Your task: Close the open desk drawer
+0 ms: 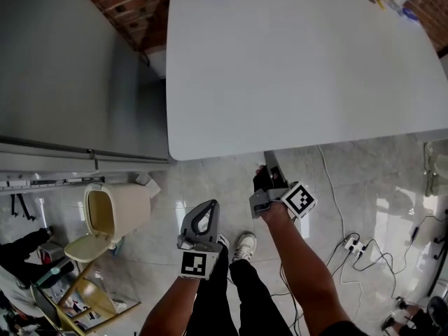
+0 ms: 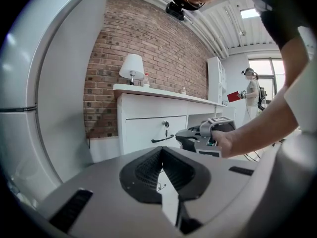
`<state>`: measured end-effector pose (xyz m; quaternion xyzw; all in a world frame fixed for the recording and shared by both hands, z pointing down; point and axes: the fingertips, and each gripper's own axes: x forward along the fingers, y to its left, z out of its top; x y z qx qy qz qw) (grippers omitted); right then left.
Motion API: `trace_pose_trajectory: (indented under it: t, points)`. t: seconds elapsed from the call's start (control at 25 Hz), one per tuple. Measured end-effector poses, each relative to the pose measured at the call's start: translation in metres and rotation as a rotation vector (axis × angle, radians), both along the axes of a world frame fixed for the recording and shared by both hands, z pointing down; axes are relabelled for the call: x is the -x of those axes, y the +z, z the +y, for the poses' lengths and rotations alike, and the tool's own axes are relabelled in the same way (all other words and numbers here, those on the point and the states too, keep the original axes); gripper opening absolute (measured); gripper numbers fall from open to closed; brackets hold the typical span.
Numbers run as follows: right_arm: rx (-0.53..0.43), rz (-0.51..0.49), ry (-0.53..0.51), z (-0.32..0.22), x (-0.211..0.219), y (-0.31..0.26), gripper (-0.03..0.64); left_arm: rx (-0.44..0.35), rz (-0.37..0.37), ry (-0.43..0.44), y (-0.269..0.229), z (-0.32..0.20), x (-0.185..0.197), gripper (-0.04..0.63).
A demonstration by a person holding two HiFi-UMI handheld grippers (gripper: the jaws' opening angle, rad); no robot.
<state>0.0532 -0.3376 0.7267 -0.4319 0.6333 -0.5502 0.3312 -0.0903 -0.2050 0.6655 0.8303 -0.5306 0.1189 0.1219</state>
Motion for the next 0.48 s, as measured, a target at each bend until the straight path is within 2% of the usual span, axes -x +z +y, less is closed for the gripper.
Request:
trace_pose_trajectory:
  t: [0.16, 0.24, 0.36, 0.48]
  points:
    - [-0.009, 0.055, -0.038, 0.028, -0.001, -0.007, 0.041, -0.012, -0.003, -0.01, -0.009, 0.002, -0.002, 0.006]
    - [-0.009, 0.135, -0.089, 0.049, 0.0, -0.015, 0.038, -0.028, -0.007, -0.012, -0.019, 0.003, -0.004, 0.007]
    - [-0.069, 0.282, -0.192, 0.081, 0.007, -0.047, 0.037, -0.035, -0.002, -0.023, -0.044, 0.008, -0.005, 0.007]
    - [-0.102, 0.344, -0.233, 0.106, 0.006, -0.084, 0.035, -0.044, 0.016, -0.051, -0.078, 0.016, -0.004, 0.006]
